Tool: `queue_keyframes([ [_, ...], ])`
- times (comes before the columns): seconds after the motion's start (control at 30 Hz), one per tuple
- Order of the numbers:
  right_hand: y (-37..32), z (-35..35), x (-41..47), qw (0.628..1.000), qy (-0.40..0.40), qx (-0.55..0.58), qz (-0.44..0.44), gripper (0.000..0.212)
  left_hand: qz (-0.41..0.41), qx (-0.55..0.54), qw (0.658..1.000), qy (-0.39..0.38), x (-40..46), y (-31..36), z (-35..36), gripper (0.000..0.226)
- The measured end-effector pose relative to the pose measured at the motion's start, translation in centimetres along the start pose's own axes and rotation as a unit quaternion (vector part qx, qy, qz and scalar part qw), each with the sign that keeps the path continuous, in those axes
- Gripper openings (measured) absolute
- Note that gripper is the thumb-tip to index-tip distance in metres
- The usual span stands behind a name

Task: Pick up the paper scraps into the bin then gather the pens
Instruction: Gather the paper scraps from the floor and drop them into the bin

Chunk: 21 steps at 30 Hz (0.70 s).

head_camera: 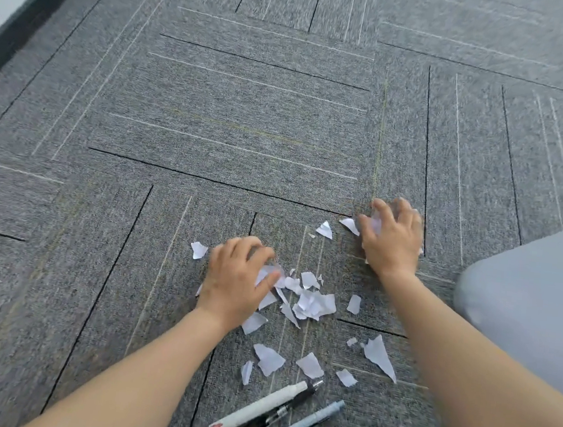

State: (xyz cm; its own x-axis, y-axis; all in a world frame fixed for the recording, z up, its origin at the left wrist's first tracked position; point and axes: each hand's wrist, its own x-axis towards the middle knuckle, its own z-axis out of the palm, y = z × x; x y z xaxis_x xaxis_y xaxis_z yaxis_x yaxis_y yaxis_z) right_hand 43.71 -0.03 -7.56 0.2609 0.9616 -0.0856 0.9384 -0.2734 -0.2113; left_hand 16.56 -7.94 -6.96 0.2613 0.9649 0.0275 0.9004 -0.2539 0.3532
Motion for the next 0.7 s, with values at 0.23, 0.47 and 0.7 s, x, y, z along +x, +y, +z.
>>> queue_keyframes([
  [0.23, -2.7, 0.4, -2.8, 0.968, -0.045, 0.201, -0.146, 0.036, -0.001, -0.061, 0.994, -0.095, -1.3, 0.9, 0.7, 0.083],
  [0.47, -2.9, 0.9, -9.7, 0.912, -0.108, 0.265, -0.294, 0.037, 0.065, -0.161, 0.976, -0.134, -2.1, 2.4, -0.3, 0.090],
  [0.7, -2.2, 1.4, -11.9, 0.943, -0.102, 0.008, -0.317, 0.102, 0.079, -0.001, 0.989, -0.124, -3.8, 1.3, 0.6, 0.109],
])
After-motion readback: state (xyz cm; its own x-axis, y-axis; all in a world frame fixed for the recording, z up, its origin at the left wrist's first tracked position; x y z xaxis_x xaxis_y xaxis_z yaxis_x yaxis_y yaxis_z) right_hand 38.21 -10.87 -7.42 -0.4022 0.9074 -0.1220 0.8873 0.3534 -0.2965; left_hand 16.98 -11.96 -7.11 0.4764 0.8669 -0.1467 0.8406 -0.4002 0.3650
